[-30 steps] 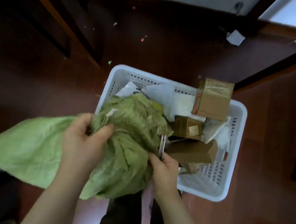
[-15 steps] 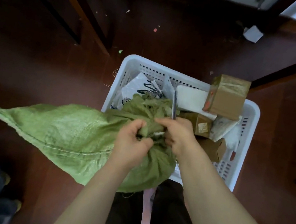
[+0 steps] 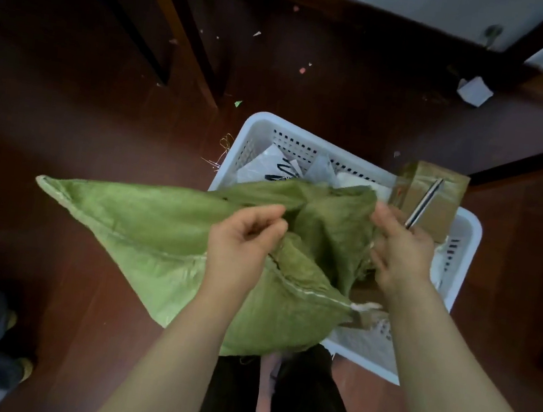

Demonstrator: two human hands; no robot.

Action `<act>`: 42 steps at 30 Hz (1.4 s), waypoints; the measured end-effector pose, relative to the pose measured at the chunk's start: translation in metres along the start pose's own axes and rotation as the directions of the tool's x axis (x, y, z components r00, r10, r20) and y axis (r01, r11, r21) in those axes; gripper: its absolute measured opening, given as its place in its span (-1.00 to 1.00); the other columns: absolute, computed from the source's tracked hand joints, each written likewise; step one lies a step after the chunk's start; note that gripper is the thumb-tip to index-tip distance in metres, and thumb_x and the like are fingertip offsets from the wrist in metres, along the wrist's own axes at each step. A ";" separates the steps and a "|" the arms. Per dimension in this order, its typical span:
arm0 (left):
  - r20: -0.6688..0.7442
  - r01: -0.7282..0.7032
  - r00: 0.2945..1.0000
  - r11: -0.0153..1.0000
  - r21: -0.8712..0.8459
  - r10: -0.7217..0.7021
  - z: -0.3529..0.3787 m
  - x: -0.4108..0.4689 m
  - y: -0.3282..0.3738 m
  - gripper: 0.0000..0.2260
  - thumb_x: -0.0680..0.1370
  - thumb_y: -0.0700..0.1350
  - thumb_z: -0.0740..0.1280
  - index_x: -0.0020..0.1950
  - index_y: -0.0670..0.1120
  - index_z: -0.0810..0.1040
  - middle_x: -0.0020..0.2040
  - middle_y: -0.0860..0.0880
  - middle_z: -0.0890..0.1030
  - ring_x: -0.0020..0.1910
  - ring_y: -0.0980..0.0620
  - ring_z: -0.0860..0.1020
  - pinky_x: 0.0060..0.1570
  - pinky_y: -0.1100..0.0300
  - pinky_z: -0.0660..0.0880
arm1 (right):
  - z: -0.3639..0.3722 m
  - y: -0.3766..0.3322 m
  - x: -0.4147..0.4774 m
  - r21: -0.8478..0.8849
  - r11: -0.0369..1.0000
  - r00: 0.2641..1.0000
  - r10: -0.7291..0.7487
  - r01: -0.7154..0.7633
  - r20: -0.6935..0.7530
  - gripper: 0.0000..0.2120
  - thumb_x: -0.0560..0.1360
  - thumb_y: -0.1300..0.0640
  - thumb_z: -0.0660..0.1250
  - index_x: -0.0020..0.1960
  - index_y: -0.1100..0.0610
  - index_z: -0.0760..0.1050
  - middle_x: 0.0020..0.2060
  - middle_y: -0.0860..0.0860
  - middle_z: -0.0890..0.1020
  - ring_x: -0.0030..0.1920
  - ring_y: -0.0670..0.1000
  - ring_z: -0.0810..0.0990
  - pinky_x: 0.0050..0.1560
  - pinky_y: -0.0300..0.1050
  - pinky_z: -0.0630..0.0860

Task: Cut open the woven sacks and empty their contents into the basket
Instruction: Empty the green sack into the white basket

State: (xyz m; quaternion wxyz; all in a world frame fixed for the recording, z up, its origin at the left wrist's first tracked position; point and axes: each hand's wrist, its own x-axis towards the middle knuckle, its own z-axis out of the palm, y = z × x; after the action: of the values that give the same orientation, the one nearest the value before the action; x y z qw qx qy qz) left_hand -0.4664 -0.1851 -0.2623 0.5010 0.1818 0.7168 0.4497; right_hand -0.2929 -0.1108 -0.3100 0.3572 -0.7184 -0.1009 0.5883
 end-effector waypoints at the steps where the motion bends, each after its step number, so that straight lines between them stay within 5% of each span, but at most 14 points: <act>1: -0.007 -0.008 1.000 1.000 -0.029 0.008 0.005 0.003 0.009 -0.79 0.46 -0.38 0.40 -0.04 -0.09 0.63 -0.26 0.05 0.61 -0.31 0.29 0.55 -0.17 0.43 0.51 | -0.006 -0.004 -0.014 -0.006 1.000 0.991 0.001 0.000 0.131 -0.66 0.42 -0.01 0.44 0.04 0.20 0.51 -0.13 0.08 0.68 -0.69 -0.16 0.18 -0.69 -0.36 0.10; 4: 0.016 -0.034 0.999 0.995 -0.095 0.036 0.023 0.007 0.037 -0.79 0.46 -0.38 0.39 0.00 -0.11 0.61 -0.25 0.04 0.61 -0.30 0.28 0.56 -0.14 0.41 0.53 | -0.033 -0.015 -0.059 -0.087 0.995 0.872 0.087 -0.052 0.482 -0.20 0.15 -0.35 0.48 0.19 0.16 0.53 0.05 0.07 0.68 -0.66 -0.14 0.18 -0.67 -0.39 0.08; 7: 0.096 -0.085 0.991 0.989 -0.123 0.097 0.043 -0.001 0.064 -0.80 0.46 -0.37 0.40 -0.04 -0.08 0.62 -0.22 0.03 0.61 -0.27 0.26 0.55 -0.12 0.41 0.52 | -0.044 -0.030 -0.099 -0.222 0.973 0.783 0.091 0.062 0.615 -0.22 0.06 -0.08 0.66 0.24 0.00 0.52 -0.02 -0.07 0.70 -0.56 -0.12 0.47 -0.59 -0.28 0.37; 10: 0.155 -0.100 0.980 0.984 -0.150 0.123 0.059 -0.019 0.090 -0.79 0.48 -0.39 0.37 0.01 -0.13 0.61 -0.23 0.03 0.62 -0.26 0.26 0.56 -0.14 0.40 0.51 | -0.033 -0.045 -0.127 -0.340 0.889 0.903 -0.157 0.306 0.401 -0.73 0.25 0.32 0.56 -0.18 0.00 0.63 -0.25 -0.07 0.71 -0.18 -0.03 0.67 -0.18 -0.10 0.63; 12: 0.212 -0.109 0.968 0.988 -0.112 0.131 0.054 -0.026 0.103 -0.69 0.50 -0.46 0.24 0.16 -0.20 0.57 -0.14 -0.02 0.62 -0.21 0.21 0.56 -0.18 0.39 0.50 | -0.036 -0.064 -0.138 -0.268 0.875 0.910 -0.351 0.402 0.220 -0.75 0.39 0.38 0.43 -0.28 0.04 0.59 -0.40 -0.07 0.66 -0.27 -0.05 0.64 -0.24 -0.14 0.59; 14: 0.291 -0.209 0.942 0.972 0.110 0.169 0.035 -0.026 0.113 -0.48 0.44 -0.50 0.15 0.31 -0.12 0.50 0.12 -0.09 0.58 -0.13 0.15 0.52 -0.18 0.37 0.47 | -0.044 -0.092 -0.156 -0.162 0.843 0.856 -0.488 0.512 0.169 -0.75 0.45 0.41 0.36 -0.23 0.07 0.57 -0.45 -0.11 0.62 -0.37 -0.13 0.57 -0.29 -0.26 0.52; 16: 0.413 -0.376 0.896 0.773 0.512 0.162 0.012 -0.021 0.123 -0.33 0.38 -0.48 0.18 0.41 0.01 0.41 0.41 -0.05 0.38 0.20 0.07 0.39 0.20 0.34 0.30 | -0.052 -0.118 -0.179 -0.056 0.813 0.806 -0.562 0.580 0.188 -0.77 0.49 0.43 0.29 -0.19 0.14 0.55 -0.51 -0.12 0.56 -0.49 -0.20 0.50 -0.45 -0.37 0.44; 18: 0.510 -0.466 0.858 0.496 0.732 0.054 -0.010 -0.016 0.128 -0.33 0.37 -0.40 0.24 0.44 0.03 0.38 0.47 -0.03 0.32 0.43 -0.02 0.20 0.39 0.29 0.05 | -0.058 -0.137 -0.200 0.064 0.810 0.798 -0.586 0.583 0.144 -0.78 0.51 0.44 0.22 -0.18 0.19 0.51 -0.58 -0.10 0.52 -0.61 -0.21 0.43 -0.59 -0.39 0.35; 21: 0.498 -0.464 0.867 0.358 0.810 -0.003 -0.028 -0.022 0.131 -0.53 0.39 -0.28 0.32 0.27 0.02 0.57 0.22 -0.06 0.58 0.29 -0.11 0.45 0.29 0.08 0.38 | -0.077 -0.158 -0.214 0.238 0.792 0.813 -0.581 0.562 0.016 -0.78 0.54 0.42 0.16 -0.18 0.19 0.46 -0.64 -0.11 0.45 -0.71 -0.23 0.29 -0.66 -0.44 0.22; 23: 0.408 -0.411 0.909 0.360 0.838 0.087 -0.035 -0.032 0.137 -0.64 0.48 -0.29 0.27 0.21 -0.02 0.60 0.14 -0.07 0.62 0.19 -0.12 0.53 0.13 0.11 0.46 | -0.090 -0.169 -0.223 0.252 0.772 0.804 -0.592 0.583 -0.048 -0.78 0.54 0.41 0.17 -0.19 0.17 0.46 -0.64 -0.10 0.45 -0.71 -0.23 0.27 -0.66 -0.45 0.20; 28: 0.344 -0.477 0.871 0.438 0.762 0.351 -0.030 -0.063 0.187 -0.58 0.53 -0.36 0.21 0.37 -0.11 0.48 0.32 -0.11 0.53 0.33 -0.09 0.45 0.26 0.22 0.30 | -0.117 -0.187 -0.233 0.155 0.806 0.820 -0.550 0.571 -0.158 -0.75 0.55 0.37 0.20 -0.23 0.11 0.41 -0.64 -0.05 0.39 -0.73 -0.22 0.22 -0.69 -0.44 0.15; 34: 0.315 -0.714 0.661 0.442 0.543 0.681 -0.015 -0.134 0.261 -0.70 0.45 -0.29 0.35 0.09 -0.02 0.68 -0.01 -0.01 0.70 0.06 -0.02 0.62 0.10 0.12 0.50 | -0.117 -0.212 -0.275 0.146 0.787 0.797 -0.604 0.599 -0.013 -0.79 0.56 0.35 0.21 -0.21 0.14 0.45 -0.69 -0.12 0.42 -0.73 -0.21 0.31 -0.71 -0.42 0.19; 38: 0.197 -0.671 0.739 0.675 0.307 0.645 -0.012 -0.155 0.287 -0.75 0.39 -0.23 0.34 -0.21 0.13 0.68 -0.31 0.22 0.64 -0.18 0.00 0.65 -0.04 -0.02 0.60 | -0.096 -0.215 -0.289 0.084 0.838 0.837 -0.544 0.539 0.064 -0.79 0.53 0.34 0.28 -0.24 0.13 0.47 -0.67 -0.11 0.45 -0.68 -0.21 0.39 -0.66 -0.40 0.29; 42: 0.092 -0.728 0.685 0.672 0.136 0.723 -0.006 -0.185 0.316 -0.65 0.44 -0.37 0.34 -0.25 0.11 0.64 -0.33 0.23 0.62 -0.28 0.22 0.61 -0.18 0.22 0.58 | -0.094 -0.228 -0.302 0.223 0.751 0.764 -0.644 0.622 0.037 -0.81 0.51 0.32 0.30 -0.23 0.12 0.55 -0.53 -0.08 0.58 -0.51 -0.12 0.53 -0.52 -0.33 0.44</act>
State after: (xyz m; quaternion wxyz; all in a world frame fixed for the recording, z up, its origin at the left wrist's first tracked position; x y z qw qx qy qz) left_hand -0.4514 -0.1520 0.1017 0.2757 0.4981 0.6120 0.5490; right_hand -0.2311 -0.1534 0.0724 0.5987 -0.5686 -0.2992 0.4783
